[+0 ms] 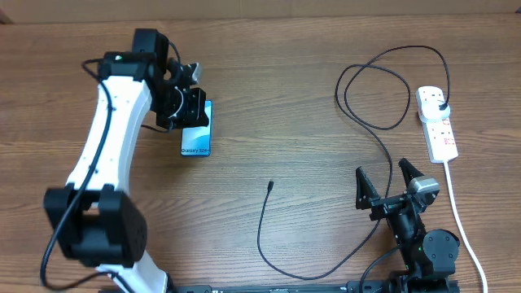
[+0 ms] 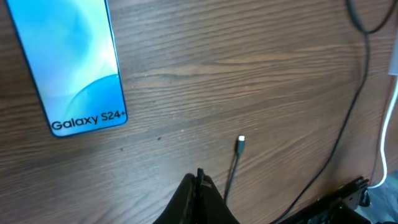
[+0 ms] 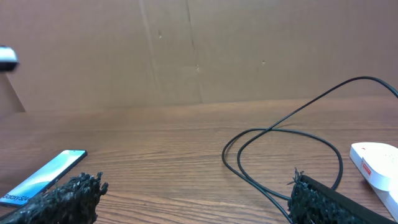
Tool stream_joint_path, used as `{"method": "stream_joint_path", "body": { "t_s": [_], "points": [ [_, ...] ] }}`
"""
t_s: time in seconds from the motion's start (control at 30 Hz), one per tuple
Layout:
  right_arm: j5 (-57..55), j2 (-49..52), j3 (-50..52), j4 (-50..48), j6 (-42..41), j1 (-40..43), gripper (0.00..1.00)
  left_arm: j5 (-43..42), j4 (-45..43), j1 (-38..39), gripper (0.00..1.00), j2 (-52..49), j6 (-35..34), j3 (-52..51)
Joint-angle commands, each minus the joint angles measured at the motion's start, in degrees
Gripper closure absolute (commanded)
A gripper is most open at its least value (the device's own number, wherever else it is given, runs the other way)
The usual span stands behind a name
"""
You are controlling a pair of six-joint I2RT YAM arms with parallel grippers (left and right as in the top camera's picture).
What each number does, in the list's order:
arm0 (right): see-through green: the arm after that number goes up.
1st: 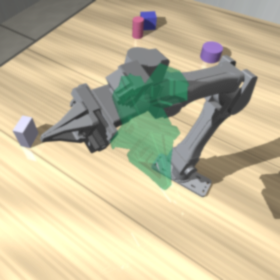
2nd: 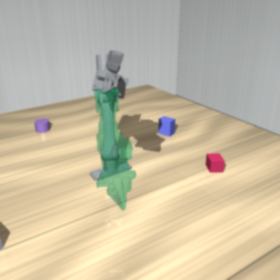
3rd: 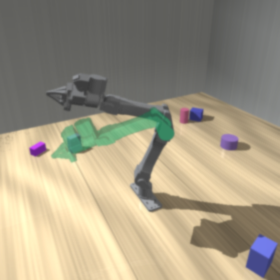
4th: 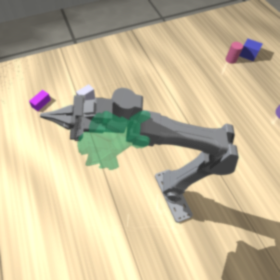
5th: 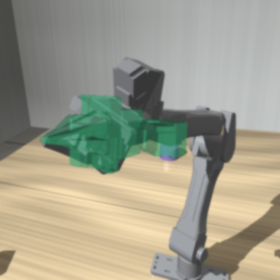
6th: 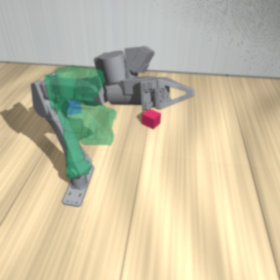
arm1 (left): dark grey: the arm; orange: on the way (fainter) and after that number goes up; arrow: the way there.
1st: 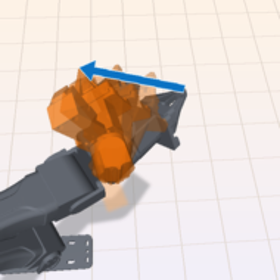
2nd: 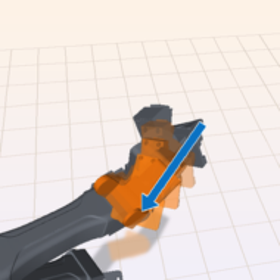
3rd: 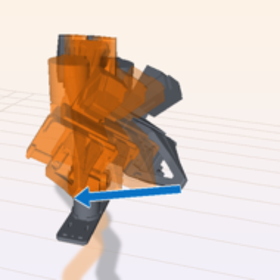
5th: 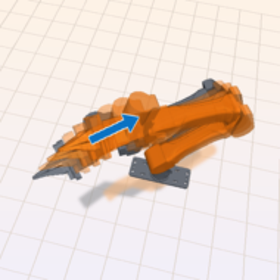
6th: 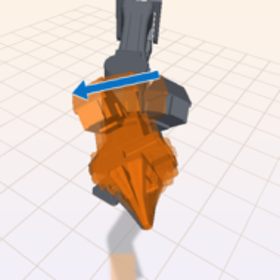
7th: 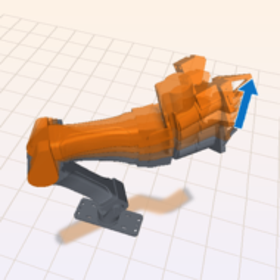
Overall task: Plug charger to phone and switch on socket
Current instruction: 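Move the left gripper over the Galaxy phone and lower toward it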
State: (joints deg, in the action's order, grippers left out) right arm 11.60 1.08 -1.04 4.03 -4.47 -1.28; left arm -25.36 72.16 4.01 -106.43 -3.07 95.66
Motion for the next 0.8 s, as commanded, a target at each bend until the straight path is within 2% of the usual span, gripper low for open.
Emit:
{"method": "stream_joint_path", "body": {
  "t_s": [0.0, 0.07, 0.1, 0.13, 0.23, 0.27, 0.33, 0.63, 0.77],
  "points": [
    [-0.39, 0.07, 0.59, -0.26, 0.04, -0.37, 0.0, -0.76, -1.38, -0.2, 0.96, -4.22, -0.79, 0.83],
    [-0.39, 0.07, 0.59, -0.26, 0.04, -0.37, 0.0, 0.15, -2.36, -0.2, 0.93, -6.23, -0.81, 0.83],
    [-0.39, 0.07, 0.59, -0.26, 0.04, -0.37, 0.0, 0.39, -2.71, -0.22, 0.84, -7.32, -0.79, 0.83],
    [-0.39, 0.07, 0.59, -0.24, 0.04, -0.37, 0.0, 0.42, -3.06, -0.22, 0.74, -8.26, -0.81, 0.83],
    [-0.39, 0.07, 0.59, -0.24, 0.04, -0.37, 0.0, 1.03, -4.09, -0.22, 0.23, -10.21, -0.79, 0.83],
    [-0.39, 0.07, 0.59, -0.26, 0.04, -0.37, 0.0, 1.99, -4.61, -0.22, 0.12, -10.58, -0.79, 0.83],
    [-0.39, 0.07, 0.59, -0.24, 0.04, -0.37, 0.0, 4.76, -5.75, -0.22, 0.02, -11.08, -0.79, 0.83],
    [-0.39, 0.07, 0.59, -0.26, 0.04, -0.37, 0.0, 21.59, -13.09, -0.2, 0.0, -11.21, -1.9, 0.39],
    [-0.39, 0.07, 0.59, -0.26, 0.04, -0.37, 0.0, 21.31, -16.46, -0.11, 0.0, -11.23, -2.62, -1.03]
  ]
}}
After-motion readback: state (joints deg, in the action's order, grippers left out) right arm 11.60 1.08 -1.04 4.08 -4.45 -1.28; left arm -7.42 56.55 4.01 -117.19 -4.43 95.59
